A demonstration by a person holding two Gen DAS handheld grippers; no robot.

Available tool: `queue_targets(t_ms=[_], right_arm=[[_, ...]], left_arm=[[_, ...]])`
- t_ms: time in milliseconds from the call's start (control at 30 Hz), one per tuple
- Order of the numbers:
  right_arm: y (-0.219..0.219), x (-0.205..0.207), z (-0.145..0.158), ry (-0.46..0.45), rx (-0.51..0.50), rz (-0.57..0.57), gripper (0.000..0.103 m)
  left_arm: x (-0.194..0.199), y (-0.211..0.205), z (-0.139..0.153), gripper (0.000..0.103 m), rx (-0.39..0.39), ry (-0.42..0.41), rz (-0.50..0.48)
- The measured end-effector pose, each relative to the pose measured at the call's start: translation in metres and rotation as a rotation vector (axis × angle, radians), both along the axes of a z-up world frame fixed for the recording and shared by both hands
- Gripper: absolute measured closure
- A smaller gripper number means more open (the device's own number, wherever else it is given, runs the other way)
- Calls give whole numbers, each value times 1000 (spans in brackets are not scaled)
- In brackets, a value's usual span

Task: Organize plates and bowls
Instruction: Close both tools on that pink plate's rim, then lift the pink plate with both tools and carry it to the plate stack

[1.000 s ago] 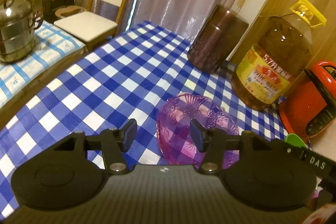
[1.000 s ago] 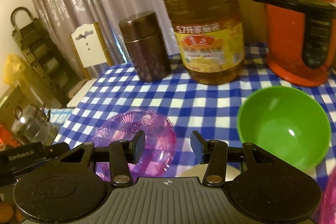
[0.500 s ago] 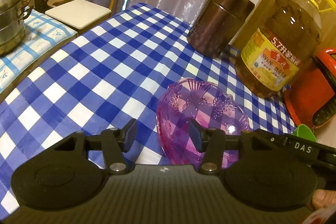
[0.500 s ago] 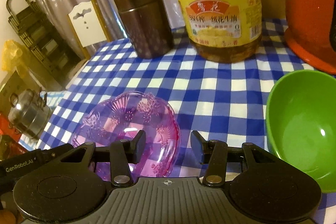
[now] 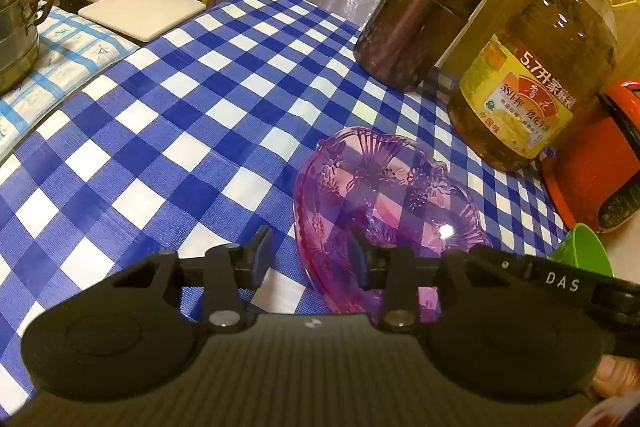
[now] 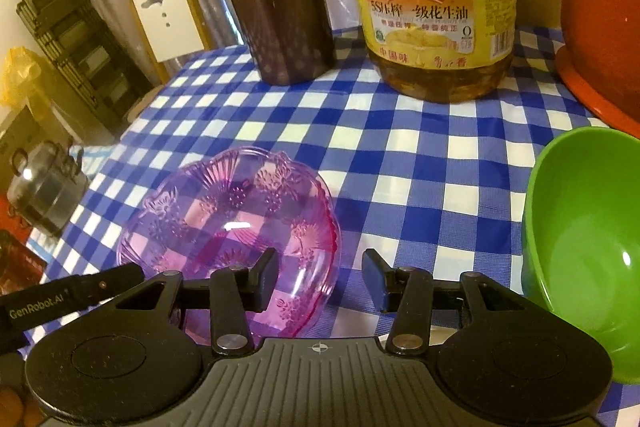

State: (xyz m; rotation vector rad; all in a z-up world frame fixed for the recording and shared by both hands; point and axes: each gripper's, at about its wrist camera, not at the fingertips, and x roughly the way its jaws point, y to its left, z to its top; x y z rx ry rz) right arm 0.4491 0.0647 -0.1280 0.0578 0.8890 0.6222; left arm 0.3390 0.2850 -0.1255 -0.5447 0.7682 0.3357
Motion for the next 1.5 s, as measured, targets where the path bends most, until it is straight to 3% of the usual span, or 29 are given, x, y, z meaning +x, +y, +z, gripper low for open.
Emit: queue_targets(t_ms=[133, 367, 567, 1067, 1500], right_arm=[[1, 1, -2, 1, -16, 8, 70], [6, 1, -6, 0, -38, 25, 77], [5, 2, -8, 1, -39, 20, 90], [-3, 1, -5, 10, 21, -3, 93], [-22, -8, 20, -20, 96, -15, 93]], left_arm=[[0, 1, -3, 75, -8, 7, 9], [0, 1, -4, 86, -8, 8, 9], [-2, 4, -6, 93, -26, -1, 19], [-3, 2, 0, 95, -21, -21, 11], [-9, -6, 34, 95, -1, -90, 2]])
